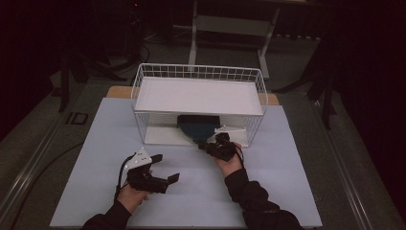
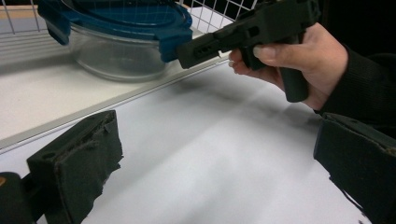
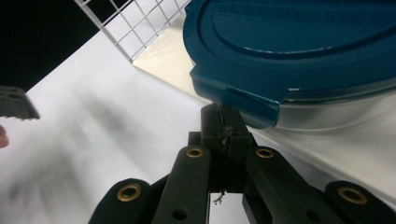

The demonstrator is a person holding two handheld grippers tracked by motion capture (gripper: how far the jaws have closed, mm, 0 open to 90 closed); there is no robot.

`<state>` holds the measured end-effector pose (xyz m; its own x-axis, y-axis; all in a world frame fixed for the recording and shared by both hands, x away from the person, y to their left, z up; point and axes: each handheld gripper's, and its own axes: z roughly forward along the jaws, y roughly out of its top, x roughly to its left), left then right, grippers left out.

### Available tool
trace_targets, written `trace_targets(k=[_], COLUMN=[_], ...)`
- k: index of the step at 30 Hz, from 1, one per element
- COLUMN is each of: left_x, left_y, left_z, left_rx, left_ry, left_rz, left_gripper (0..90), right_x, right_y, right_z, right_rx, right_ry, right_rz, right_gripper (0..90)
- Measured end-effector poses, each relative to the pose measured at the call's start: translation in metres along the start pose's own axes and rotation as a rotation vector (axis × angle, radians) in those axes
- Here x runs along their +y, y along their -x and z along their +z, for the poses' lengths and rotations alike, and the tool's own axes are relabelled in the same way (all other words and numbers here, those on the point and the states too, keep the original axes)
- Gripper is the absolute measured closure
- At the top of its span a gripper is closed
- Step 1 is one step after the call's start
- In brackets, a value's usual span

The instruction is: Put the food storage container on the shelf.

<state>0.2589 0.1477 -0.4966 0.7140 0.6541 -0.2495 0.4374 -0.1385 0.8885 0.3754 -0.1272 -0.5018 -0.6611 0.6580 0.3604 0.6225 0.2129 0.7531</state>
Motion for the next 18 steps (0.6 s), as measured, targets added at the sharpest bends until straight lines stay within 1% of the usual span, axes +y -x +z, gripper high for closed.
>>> trace_targets(k=[1, 3, 6, 7, 10, 12, 14, 15, 17, 18], left_x=[0.0, 0.0, 0.0, 0.0, 0.0, 0.0, 0.001, 0.001, 0.001, 0.002], left_y=[0.0, 0.0, -0.001, -0.001, -0.001, 0.0, 0.001, 0.002, 0.002, 0.002], left_z=[0.0, -0.001, -0.001, -0.001, -0.001, -0.001, -0.002, -0.002, -0.003, -0.003], left_rx=[-0.001, -0.004, -0.003, -0.004, -0.004, -0.003, -0.002, -0.001, -0.003, -0.003], left_ry=[-0.001, 0.002, 0.001, 0.001, 0.0, 0.001, 0.001, 0.003, 0.006, 0.006], left_rz=[-0.001, -0.004, -0.005, -0.007, -0.005, -0.004, 0.002, 0.004, 0.006, 0.004], left_gripper=[1.2, 1.2, 1.2, 1.2, 1.2, 1.2, 1.2, 1.2, 1.2, 1.2], right_x=[0.0, 0.002, 0.004, 0.005, 0.007, 0.008, 0.007, 0.006, 0.003, 0.002], right_y=[0.001, 0.006, 0.007, 0.008, 0.005, 0.004, 0.002, 0.0, -0.003, -0.006], right_z=[0.001, 0.002, 0.002, 0.002, 0.003, 0.004, 0.002, 0.001, -0.004, -0.006], right_rx=[-0.002, -0.006, -0.012, -0.007, -0.012, -0.009, 0.011, 0.01, 0.032, 0.041], right_ry=[0.002, 0.012, 0.018, 0.021, 0.025, 0.029, 0.031, 0.031, 0.037, 0.04], right_rz=[0.003, 0.026, 0.03, 0.029, 0.01, 0.018, 0.019, 0.004, -0.01, -0.021], right_gripper=[89.8, 89.8, 89.8, 89.8, 89.7, 88.3, 84.0, 80.3, 71.1, 64.7])
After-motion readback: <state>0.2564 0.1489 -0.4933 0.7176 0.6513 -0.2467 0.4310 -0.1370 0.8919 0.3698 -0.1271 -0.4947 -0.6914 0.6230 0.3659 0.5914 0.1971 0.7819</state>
